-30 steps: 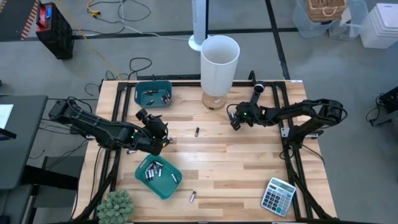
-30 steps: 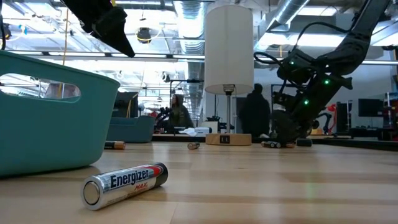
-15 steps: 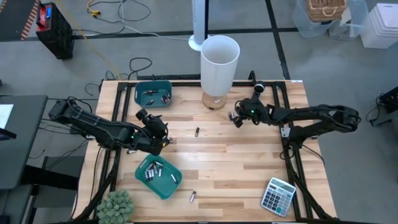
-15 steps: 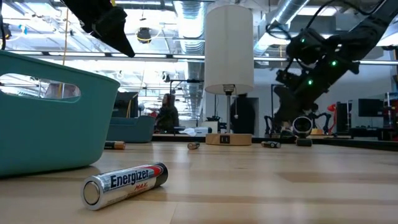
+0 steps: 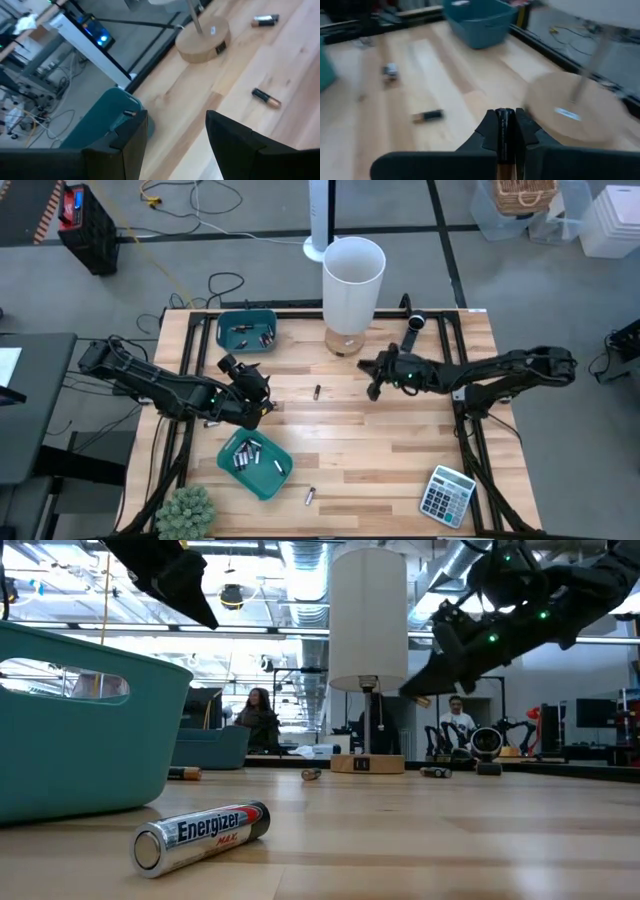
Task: Sort batteries
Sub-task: Put the black battery into the blue bin, then put the silver battery into the green bin
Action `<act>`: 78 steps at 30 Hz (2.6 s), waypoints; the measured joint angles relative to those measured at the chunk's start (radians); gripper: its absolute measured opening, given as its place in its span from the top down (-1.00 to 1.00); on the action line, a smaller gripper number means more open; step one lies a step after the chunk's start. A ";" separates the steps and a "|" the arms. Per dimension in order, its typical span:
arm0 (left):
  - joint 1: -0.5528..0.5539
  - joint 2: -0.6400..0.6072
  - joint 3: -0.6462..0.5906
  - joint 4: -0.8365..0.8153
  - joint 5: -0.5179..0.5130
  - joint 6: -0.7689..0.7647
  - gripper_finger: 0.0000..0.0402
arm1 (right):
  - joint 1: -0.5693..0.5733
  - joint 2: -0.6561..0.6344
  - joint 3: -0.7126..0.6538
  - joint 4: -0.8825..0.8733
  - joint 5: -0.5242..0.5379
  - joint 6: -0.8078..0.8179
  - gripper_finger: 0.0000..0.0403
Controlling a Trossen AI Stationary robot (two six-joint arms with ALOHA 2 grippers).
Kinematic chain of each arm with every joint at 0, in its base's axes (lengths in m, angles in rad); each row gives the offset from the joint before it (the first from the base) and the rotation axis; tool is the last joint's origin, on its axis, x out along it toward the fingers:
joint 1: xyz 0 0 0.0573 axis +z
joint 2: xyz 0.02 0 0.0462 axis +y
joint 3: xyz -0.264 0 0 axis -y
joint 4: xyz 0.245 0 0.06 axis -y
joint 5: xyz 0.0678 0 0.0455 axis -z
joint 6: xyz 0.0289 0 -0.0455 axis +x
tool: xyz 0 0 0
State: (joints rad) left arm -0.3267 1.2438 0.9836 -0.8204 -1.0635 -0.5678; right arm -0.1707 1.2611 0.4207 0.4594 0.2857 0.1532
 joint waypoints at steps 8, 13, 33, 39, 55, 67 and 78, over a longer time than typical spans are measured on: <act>0.000 0.000 0.000 0.029 -0.046 0.007 0.03 | 0.110 0.229 0.146 0.061 0.000 -0.076 0.89; 0.000 0.000 0.000 0.029 -0.049 0.007 0.03 | 0.153 0.370 0.300 0.061 -0.002 -0.182 0.89; -0.117 -0.123 0.000 0.014 -0.333 -0.103 0.03 | 0.073 0.863 1.095 0.034 -0.029 -0.554 0.89; -0.148 -0.126 0.000 0.003 -0.373 -0.091 0.03 | 0.011 1.024 1.338 -0.056 -0.036 -0.547 0.88; -0.148 -0.126 0.000 -0.001 -0.383 -0.076 0.03 | -0.109 1.379 1.889 -0.286 -0.080 -0.309 0.72; -0.148 -0.125 0.000 -0.013 -0.385 -0.068 0.03 | -0.115 1.344 1.903 -0.353 -0.158 -0.241 -0.18; -0.148 -0.125 0.000 -0.021 -0.400 -0.021 0.03 | -0.022 1.329 1.903 -0.375 -0.104 -0.293 0.06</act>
State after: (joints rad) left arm -0.4747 1.1187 0.9840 -0.8414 -1.4640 -0.5893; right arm -0.1924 2.5904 2.3238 0.0846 0.1819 -0.1397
